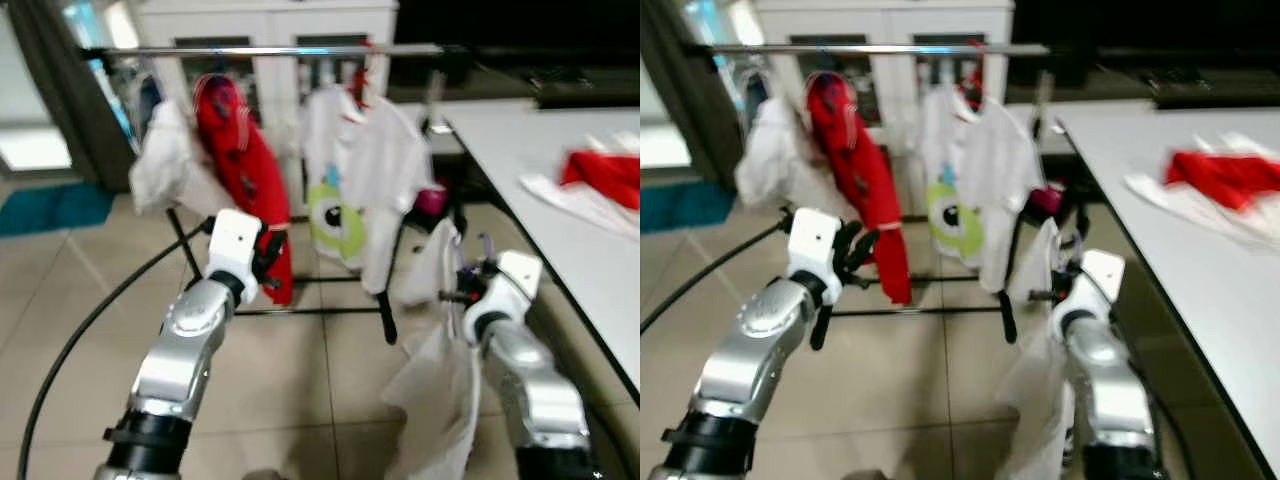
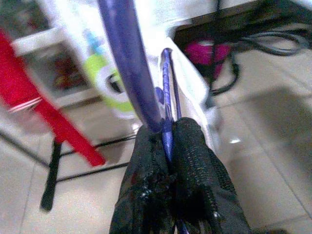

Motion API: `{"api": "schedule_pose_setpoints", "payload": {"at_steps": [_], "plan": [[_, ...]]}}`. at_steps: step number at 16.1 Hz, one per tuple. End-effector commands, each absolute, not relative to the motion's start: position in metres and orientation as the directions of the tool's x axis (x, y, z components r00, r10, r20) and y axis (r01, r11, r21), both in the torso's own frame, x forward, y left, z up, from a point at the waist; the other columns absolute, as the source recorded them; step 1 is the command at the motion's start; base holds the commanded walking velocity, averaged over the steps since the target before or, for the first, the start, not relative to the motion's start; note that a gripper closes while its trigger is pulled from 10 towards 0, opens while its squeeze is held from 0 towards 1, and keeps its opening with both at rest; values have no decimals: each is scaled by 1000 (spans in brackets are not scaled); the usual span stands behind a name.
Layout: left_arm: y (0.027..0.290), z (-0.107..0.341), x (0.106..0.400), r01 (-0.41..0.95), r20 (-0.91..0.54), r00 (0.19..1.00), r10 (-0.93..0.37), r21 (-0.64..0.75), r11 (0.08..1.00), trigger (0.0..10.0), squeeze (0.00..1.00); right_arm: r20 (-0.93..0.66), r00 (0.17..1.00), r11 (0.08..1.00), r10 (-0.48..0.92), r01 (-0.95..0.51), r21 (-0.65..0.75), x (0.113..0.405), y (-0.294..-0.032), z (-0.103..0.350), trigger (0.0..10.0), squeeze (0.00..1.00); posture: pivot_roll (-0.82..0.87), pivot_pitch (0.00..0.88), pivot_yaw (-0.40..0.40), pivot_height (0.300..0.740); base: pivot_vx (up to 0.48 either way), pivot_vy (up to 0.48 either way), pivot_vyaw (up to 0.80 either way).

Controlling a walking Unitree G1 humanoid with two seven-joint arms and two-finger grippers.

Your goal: Hang hanger

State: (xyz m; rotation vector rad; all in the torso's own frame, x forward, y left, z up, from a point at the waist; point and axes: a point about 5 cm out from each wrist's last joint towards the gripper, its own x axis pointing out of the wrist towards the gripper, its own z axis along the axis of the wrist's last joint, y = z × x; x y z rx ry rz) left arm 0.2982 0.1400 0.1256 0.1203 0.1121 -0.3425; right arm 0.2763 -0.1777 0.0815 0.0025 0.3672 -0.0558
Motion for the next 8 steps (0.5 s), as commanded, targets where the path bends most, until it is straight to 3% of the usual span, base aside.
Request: {"api": "schedule_pose_setpoints", "payload": {"at_steps": [1, 2, 8], "plan": [[142, 125, 298, 337, -132, 937, -323, 102, 936, 10000, 0, -309, 950, 999, -41, 42, -6, 281, -174, 93, 10000, 0, 59, 6, 24, 740, 368, 0, 800], [142, 125, 298, 337, -132, 937, -323, 102, 936, 10000, 0, -308, 951, 999, -38, 40, 0, 281, -174, 93, 10000, 0, 59, 7, 20, 740, 368, 0, 800], [142, 123, 295, 335, -134, 938, -320, 105, 936, 10000, 0, -310, 951, 1000, -10, 11, -1, 283, -170, 93, 10000, 0, 66, 9, -1, 740, 367, 0, 0]]}}
